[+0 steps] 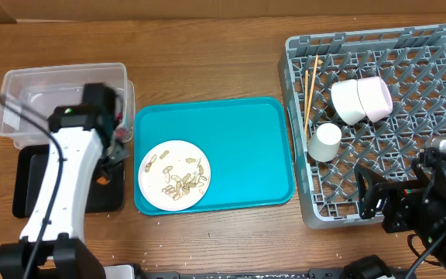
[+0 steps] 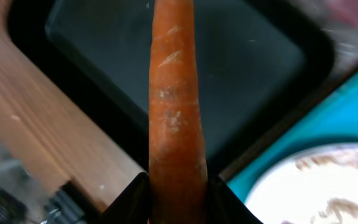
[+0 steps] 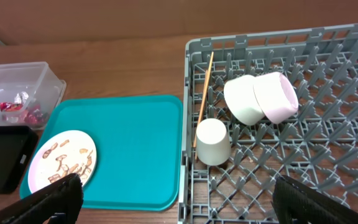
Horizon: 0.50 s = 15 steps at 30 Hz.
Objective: Sort waste into correct bins and load items into the dishwasher
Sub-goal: 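Carry the carrot to the black tray and release it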
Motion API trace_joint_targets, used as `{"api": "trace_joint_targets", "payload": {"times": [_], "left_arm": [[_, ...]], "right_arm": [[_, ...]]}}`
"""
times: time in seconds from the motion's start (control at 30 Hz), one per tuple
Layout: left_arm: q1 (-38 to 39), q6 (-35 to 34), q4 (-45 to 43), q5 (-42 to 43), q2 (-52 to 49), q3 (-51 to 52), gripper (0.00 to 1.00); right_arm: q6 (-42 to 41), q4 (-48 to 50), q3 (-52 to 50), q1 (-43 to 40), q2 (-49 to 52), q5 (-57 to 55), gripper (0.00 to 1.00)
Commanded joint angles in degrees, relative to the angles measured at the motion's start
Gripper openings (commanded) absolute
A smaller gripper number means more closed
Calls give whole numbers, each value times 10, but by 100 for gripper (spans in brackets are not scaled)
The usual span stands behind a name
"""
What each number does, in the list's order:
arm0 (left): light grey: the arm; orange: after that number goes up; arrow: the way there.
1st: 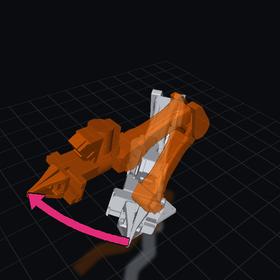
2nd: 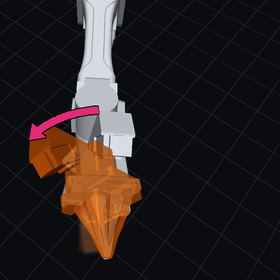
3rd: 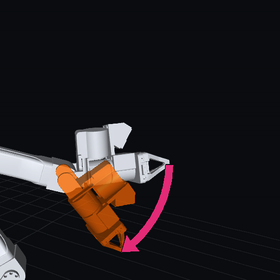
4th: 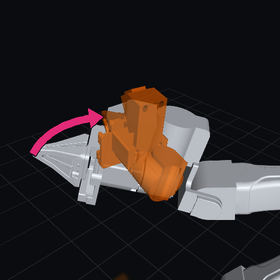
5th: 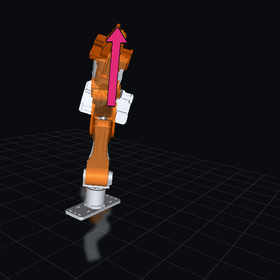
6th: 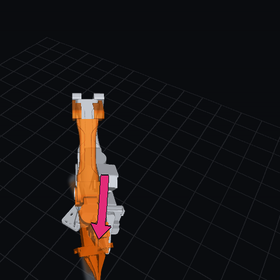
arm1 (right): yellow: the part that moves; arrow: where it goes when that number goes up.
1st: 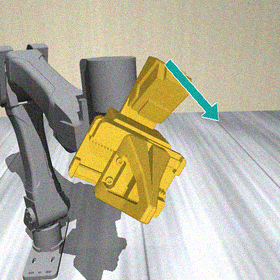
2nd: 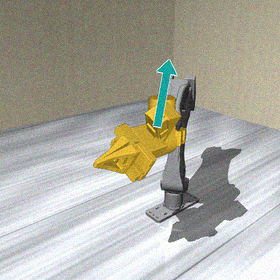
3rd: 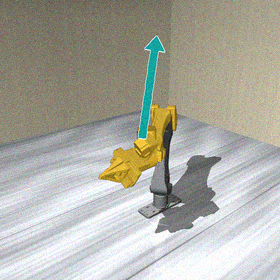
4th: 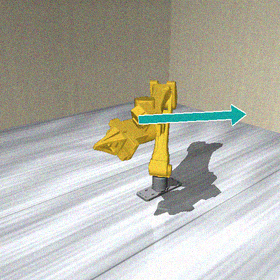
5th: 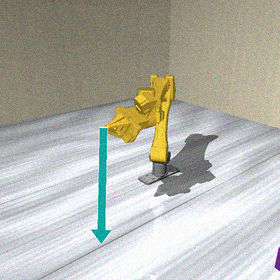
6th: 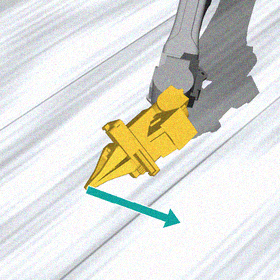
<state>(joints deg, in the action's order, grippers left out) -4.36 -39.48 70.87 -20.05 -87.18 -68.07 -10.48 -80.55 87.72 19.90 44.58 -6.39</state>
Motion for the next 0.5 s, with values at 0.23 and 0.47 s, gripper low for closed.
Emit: {"api": "trace_joint_targets", "payload": {"times": [0.23,0.47], "left_arm": [[-77,41,-25,48,16,31,100],[-24,110,-28,165,83,-46,99]], "right_arm": [[2,2,0,-1,-2,-4,100],[2,2,0,-1,-2,-4,100]]}}
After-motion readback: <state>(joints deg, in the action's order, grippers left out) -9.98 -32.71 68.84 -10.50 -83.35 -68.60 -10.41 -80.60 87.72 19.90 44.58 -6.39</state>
